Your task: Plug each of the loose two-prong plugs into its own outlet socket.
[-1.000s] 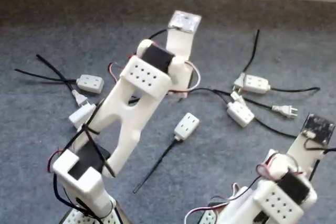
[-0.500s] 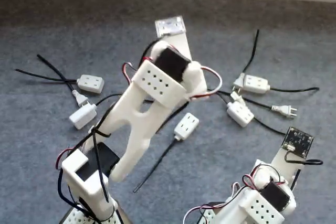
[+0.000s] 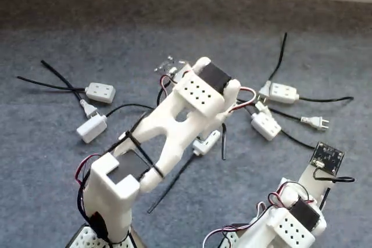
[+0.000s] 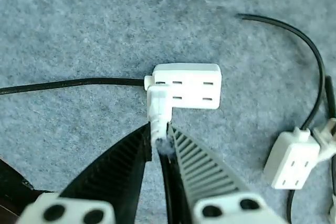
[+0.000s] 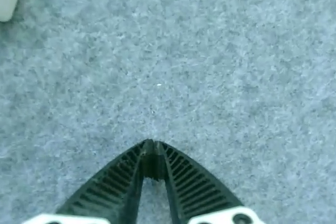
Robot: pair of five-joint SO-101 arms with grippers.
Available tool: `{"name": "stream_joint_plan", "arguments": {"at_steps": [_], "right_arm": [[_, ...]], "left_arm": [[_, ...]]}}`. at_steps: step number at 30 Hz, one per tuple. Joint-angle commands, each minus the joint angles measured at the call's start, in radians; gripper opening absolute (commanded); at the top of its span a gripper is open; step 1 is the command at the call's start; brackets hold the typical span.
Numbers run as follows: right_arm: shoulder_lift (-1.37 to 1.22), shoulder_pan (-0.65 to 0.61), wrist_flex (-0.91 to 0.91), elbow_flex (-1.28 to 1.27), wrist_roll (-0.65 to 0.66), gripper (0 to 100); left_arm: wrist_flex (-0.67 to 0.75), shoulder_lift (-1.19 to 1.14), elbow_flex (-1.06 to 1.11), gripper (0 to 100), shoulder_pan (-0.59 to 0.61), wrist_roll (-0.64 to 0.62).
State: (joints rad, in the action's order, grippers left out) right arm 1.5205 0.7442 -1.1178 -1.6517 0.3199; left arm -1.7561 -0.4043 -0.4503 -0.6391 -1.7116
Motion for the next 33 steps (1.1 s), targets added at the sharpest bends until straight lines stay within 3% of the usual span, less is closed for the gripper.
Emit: {"name": "stream_joint_plan", "arguments": {"at_steps": [1,10,21,33], "right_arm": [[-0.013,0.002,0.028,-0.03,0.012,0.7],[-0.013,0.001,0.03,-0.031,0.012,0.7],[-0.013,0.001,0.03,-0.035,0.012,0.7],[-0.012,0.001,0.03,-0.035,0.012,0.7]], "left_arm": [[0.0,-0.015,-0.024,1,-0.013,-0.04],[0.014,-0.027,-0.102,1,-0.03,-0.037],[0.238,-0.061,-0.053,1,-0.042,0.054],[0.236,-0.031,-0.054,1,-0.041,0.051]]}}
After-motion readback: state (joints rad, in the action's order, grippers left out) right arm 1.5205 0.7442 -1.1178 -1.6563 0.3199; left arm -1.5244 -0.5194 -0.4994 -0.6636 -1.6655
